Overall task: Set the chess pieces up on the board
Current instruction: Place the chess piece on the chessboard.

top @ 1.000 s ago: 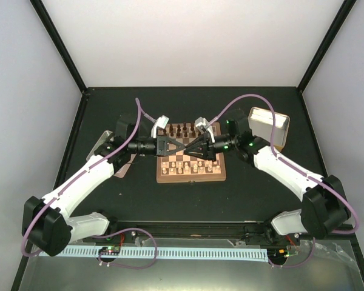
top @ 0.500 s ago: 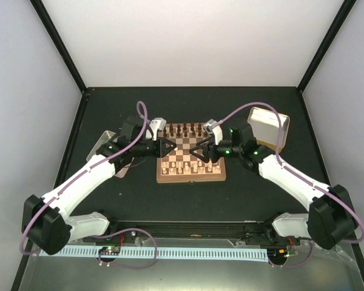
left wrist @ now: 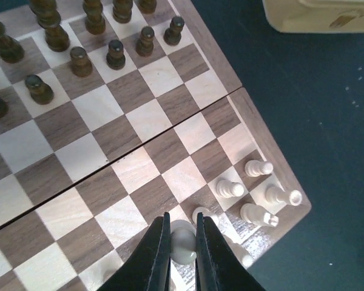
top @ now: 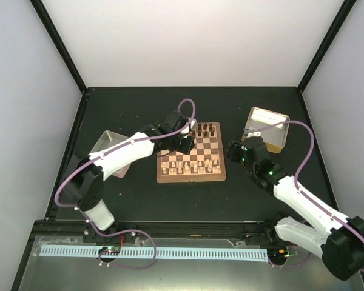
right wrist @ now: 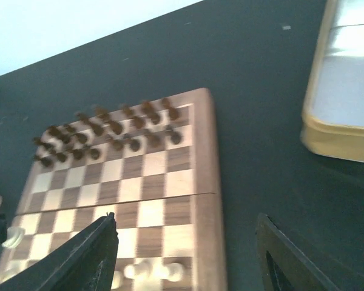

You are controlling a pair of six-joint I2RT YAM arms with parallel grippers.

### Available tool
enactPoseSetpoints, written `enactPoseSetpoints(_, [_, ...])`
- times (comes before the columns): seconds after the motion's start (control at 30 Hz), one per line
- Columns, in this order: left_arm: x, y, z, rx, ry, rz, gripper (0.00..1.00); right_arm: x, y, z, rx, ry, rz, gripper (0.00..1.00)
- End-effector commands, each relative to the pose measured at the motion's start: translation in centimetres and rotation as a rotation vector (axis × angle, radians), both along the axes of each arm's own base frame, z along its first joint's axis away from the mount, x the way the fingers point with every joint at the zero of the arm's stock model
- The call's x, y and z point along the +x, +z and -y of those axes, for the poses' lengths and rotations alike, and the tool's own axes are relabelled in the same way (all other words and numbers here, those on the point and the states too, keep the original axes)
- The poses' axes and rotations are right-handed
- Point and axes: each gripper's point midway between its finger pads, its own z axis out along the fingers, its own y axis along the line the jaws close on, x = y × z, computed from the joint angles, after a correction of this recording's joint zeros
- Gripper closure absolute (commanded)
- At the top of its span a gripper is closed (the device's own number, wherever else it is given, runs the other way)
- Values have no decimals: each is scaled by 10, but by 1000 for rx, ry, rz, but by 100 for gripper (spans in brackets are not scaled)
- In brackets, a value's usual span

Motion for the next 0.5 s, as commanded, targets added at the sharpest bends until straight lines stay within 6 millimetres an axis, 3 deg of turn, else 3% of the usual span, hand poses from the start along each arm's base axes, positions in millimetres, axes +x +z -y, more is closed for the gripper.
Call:
enactPoseSetpoints(0.0, [2,-17,7,90,-30,-12,98,-2,1,45,-1,-229,45,36])
enactPoseSetpoints(0.2, [-8,-51,15,129,-60,-70,97,-4,-3,49,-2,-238,41,33])
enactPoseSetpoints(0.47, [-9,-76,20,171,-65,-127,96,0,-11,31,20,-160,3,33])
